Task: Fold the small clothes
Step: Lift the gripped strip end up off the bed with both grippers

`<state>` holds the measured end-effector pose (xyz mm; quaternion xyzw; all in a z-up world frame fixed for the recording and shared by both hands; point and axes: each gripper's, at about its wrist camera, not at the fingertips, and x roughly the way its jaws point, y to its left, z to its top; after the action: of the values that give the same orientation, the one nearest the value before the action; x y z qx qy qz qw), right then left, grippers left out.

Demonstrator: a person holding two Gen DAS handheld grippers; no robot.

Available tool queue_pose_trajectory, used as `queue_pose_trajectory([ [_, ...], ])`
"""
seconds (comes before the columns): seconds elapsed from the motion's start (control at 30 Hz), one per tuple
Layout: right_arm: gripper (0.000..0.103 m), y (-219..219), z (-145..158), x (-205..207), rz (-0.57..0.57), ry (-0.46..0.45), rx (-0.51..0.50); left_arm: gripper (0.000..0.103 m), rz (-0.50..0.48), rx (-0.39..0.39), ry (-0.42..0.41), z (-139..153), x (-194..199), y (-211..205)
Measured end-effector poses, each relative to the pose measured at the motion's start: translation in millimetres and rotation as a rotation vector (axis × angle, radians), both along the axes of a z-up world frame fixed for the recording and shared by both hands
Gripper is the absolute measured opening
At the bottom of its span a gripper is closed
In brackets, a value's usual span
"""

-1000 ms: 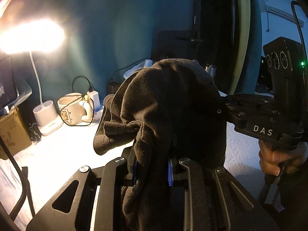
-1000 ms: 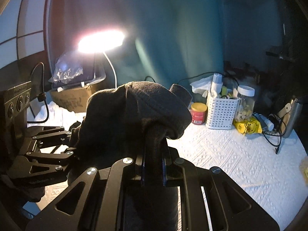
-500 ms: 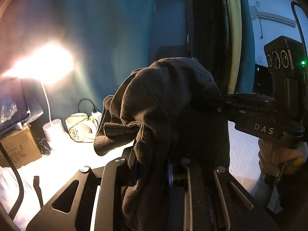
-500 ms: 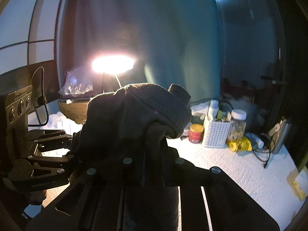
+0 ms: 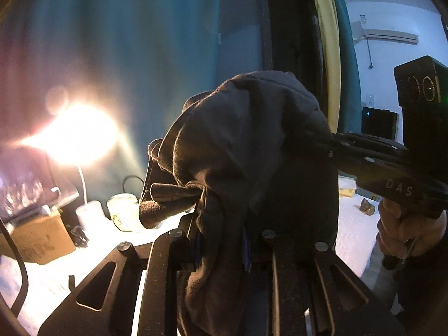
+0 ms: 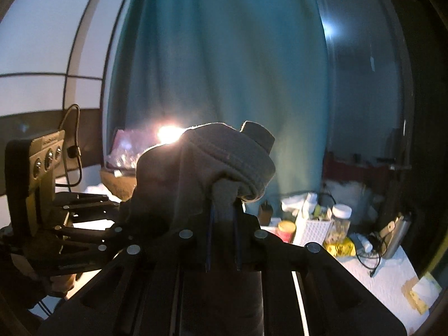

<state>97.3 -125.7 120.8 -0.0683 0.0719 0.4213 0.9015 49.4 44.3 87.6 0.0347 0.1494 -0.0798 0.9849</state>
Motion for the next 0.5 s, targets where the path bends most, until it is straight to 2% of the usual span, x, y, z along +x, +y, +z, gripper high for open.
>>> queue_pose_trajectory([
  [0.17, 0.013, 6.5, 14.4, -13.2, 0.031, -0.043, 0.012, 0.019, 0.026, 0.039, -0.054, 13.2, -13.9, 7.7],
  [0.5, 0.013, 40.2, 38.3, -48.4, 0.126, -0.110, 0.031, 0.019, 0.090, 0.040, -0.099, 22.9, -46.0, 49.5],
])
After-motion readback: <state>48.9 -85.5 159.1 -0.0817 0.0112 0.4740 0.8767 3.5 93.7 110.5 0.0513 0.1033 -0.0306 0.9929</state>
